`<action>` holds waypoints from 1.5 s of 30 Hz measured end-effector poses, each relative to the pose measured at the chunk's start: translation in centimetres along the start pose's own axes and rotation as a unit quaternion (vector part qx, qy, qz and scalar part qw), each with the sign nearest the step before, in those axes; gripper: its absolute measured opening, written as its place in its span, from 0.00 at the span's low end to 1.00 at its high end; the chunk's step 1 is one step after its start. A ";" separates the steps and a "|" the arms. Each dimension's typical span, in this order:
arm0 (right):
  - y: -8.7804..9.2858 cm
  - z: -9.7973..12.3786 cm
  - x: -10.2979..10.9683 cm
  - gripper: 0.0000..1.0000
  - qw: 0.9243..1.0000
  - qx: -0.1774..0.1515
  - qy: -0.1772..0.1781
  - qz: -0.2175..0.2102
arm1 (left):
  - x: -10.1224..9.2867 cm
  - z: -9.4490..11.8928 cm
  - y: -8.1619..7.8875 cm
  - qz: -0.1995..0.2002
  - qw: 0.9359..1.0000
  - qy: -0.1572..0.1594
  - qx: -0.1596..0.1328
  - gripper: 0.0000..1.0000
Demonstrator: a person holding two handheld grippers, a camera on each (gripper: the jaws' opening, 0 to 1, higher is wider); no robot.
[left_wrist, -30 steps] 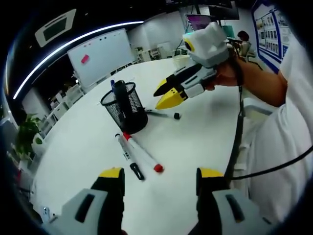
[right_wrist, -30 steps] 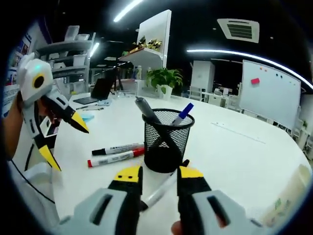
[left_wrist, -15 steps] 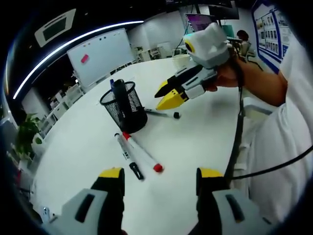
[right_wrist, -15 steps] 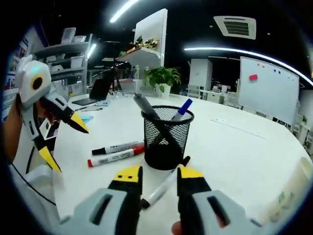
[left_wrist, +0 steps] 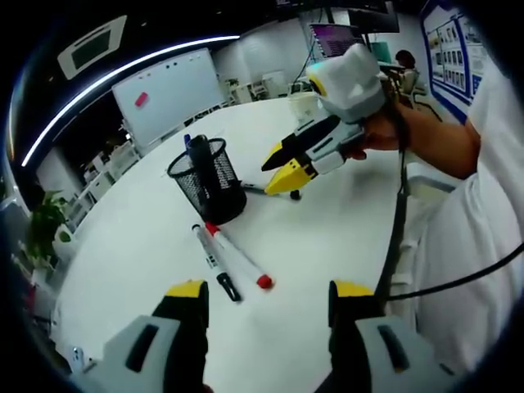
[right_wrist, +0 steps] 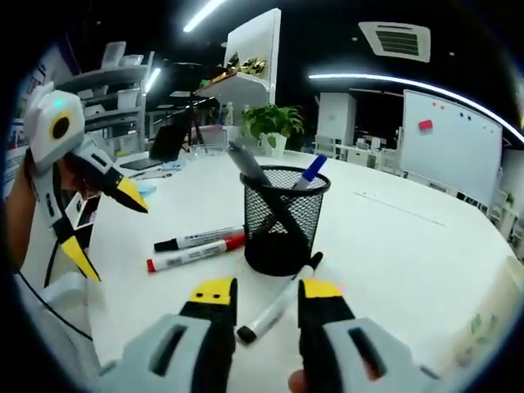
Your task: Place the scattered laser pointers and whiteboard markers into the pen holder and stack the scattered paper cups together
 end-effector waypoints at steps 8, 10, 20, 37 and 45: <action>0.4 -0.1 0.4 0.30 1.000 0.005 -0.003 -0.001 | 0.1 0.0 0.1 -0.001 1.000 -0.001 0.001 0.60; 0.4 -0.1 0.5 0.30 1.000 0.005 -0.003 -0.003 | 0.1 0.0 0.1 -0.001 1.000 -0.002 0.002 0.60; 0.6 -0.2 0.2 0.31 1.000 0.007 0.002 -0.003 | -0.3 0.1 0.1 0.004 1.000 0.002 0.004 0.60; 1.2 -0.5 0.1 0.31 1.000 0.016 -0.001 -0.005 | 0.6 0.0 0.1 0.003 1.000 -0.001 0.002 0.60; 1.6 -0.6 0.4 0.31 1.000 0.020 -0.006 -0.003 | 0.3 0.2 0.2 0.001 1.000 -0.004 0.002 0.60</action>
Point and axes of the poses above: the point that each gripper's makers call its tool centre point, and the gripper's own axes: z roughly backward along the fingers, x roughly to its left, y roughly out of its underside, the point moved 5 cm from there along z, roughly backward along the fingers, and after that the axes turned 8 degrees about z, right-handed, at the moved point
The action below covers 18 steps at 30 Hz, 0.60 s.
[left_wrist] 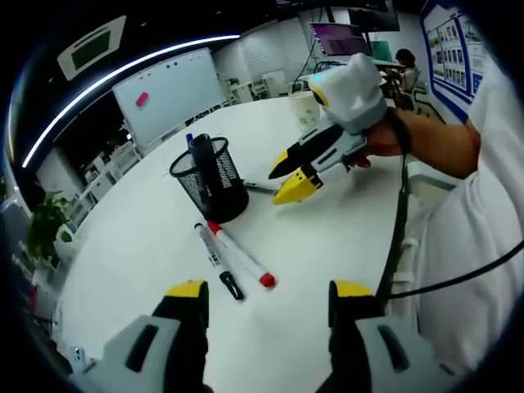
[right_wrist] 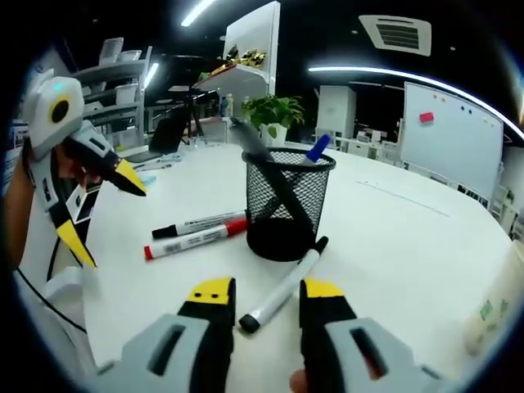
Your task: Place the scattered laser pointers and whiteboard markers into the pen holder and stack the scattered paper cups together
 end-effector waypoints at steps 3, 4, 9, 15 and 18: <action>0.1 0.0 0.2 0.30 1.000 0.002 -0.002 0.003 | -0.2 0.1 0.0 -0.001 1.000 0.000 0.000 0.60; 0.1 0.0 0.2 0.30 1.000 0.002 -0.002 0.004 | -0.1 0.1 0.1 -0.001 1.000 -0.001 0.000 0.60; 0.4 -0.1 0.2 0.30 1.000 0.005 -0.002 0.004 | -0.2 0.1 0.1 -0.001 1.000 -0.002 -0.001 0.60; 0.6 0.0 0.1 0.30 1.000 0.007 0.000 0.003 | -0.3 0.0 0.1 -0.002 1.000 0.000 0.000 0.60; 0.7 -0.1 0.2 0.30 1.000 0.009 -0.002 0.004 | -0.2 0.1 0.1 0.000 1.000 -0.001 -0.001 0.60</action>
Point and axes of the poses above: the point that each gripper's makers call its tool centre point, and the gripper's own axes: z roughly backward along the fingers, x roughly to its left, y roughly out of its underside, the point moved 5 cm from there along z, roughly backward along the fingers, and after that the axes turned 8 degrees about z, right-handed, at the moved point
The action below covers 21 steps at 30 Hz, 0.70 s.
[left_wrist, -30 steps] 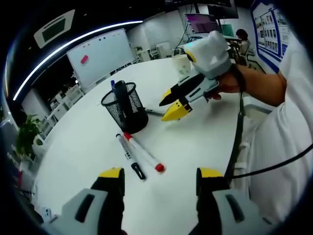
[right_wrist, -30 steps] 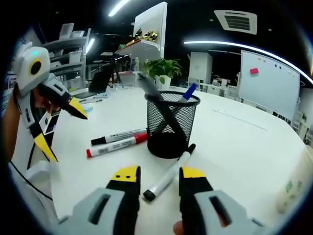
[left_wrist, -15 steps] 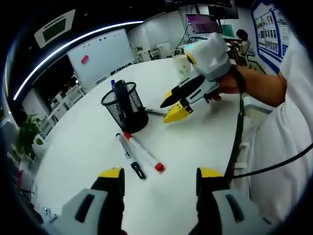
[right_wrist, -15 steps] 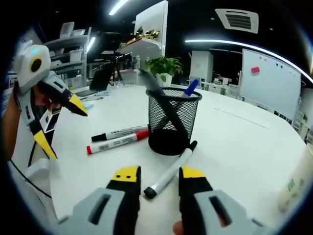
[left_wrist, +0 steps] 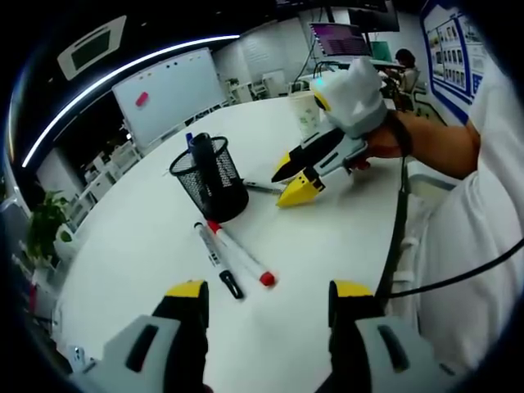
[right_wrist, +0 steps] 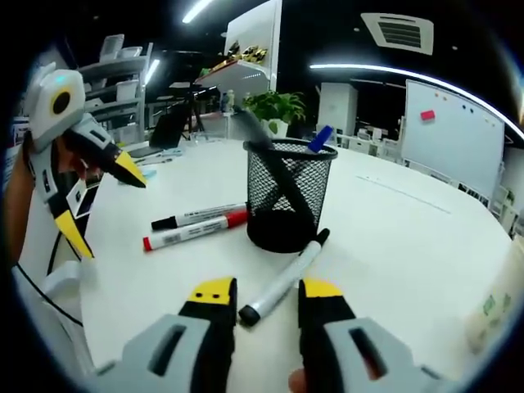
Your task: Place the scattered laser pointers and whiteboard markers into the pen holder and stack the scattered paper cups together
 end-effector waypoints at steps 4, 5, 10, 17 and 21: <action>0.2 -0.1 0.1 0.30 1.000 0.004 -0.001 0.003 | 0.0 0.0 0.0 0.000 1.000 -0.001 0.001 0.60; 0.2 -0.1 0.1 0.30 1.000 0.003 -0.001 0.002 | -0.1 0.0 0.0 -0.001 1.000 0.000 0.001 0.60; 0.1 0.0 0.2 0.29 1.000 0.002 -0.002 0.009 | 0.0 0.1 -0.1 -0.002 1.000 -0.002 -0.002 0.59; 0.1 0.0 0.2 0.28 1.000 0.000 -0.001 0.016 | -0.1 0.1 -0.2 -0.003 1.000 -0.002 -0.003 0.59; 0.1 0.0 0.0 0.27 1.000 0.001 0.004 0.022 | -0.1 0.0 -0.1 -0.004 1.000 -0.001 -0.001 0.59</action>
Point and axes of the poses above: the point that each gripper's makers call its tool centre point, and the gripper's own axes: z roughly backward along the fingers, x roughly to its left, y roughly out of its underside, the point moved 5 cm from there along z, roughly backward along the fingers, and after that the axes turned 8 degrees about z, right-handed, at the moved point
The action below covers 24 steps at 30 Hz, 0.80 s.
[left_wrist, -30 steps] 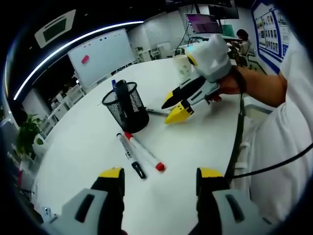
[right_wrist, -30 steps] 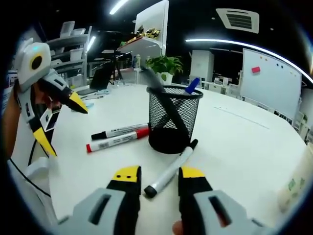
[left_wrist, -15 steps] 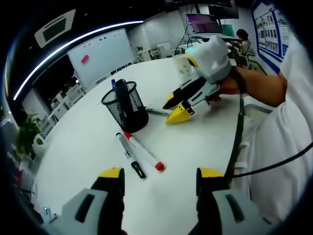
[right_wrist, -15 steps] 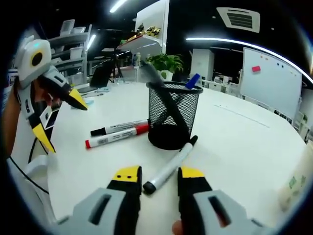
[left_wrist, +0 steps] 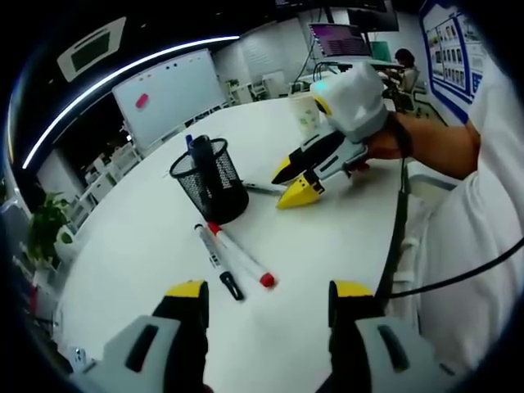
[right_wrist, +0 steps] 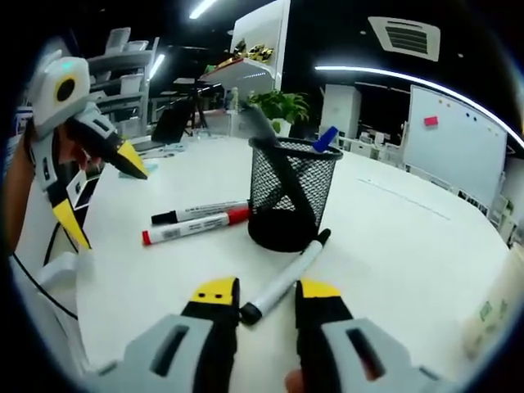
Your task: Place the scattered laser pointers and whiteboard markers into the pen holder and stack the scattered paper cups together
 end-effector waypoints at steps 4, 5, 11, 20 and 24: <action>0.1 0.1 -0.2 0.26 1.000 0.002 0.006 -0.002 | 0.1 0.1 0.0 0.001 1.000 -0.002 0.000 0.59; 0.1 0.1 -0.2 0.25 1.000 0.002 0.006 -0.003 | 0.1 0.1 0.0 0.001 1.000 -0.002 0.000 0.59; 0.1 0.1 -0.2 0.25 1.000 0.002 0.008 -0.008 | -0.2 0.0 0.0 -0.002 1.000 0.001 0.000 0.59; 0.2 0.2 -0.5 0.23 1.000 0.000 0.014 -0.006 | -0.2 0.0 0.1 -0.001 1.000 0.002 0.003 0.59; 0.3 0.3 -0.6 0.22 1.000 0.001 0.017 -0.007 | -0.2 0.1 0.1 0.000 1.000 0.001 0.002 0.59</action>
Point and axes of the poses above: the point that each gripper's makers call its tool centre point, and the gripper's own axes: z roughly backward along the fingers, x roughly to its left, y roughly out of its underside, the point moved 5 cm from there along z, roughly backward along the fingers, and after that the axes turned 8 degrees about z, right-handed, at the moved point
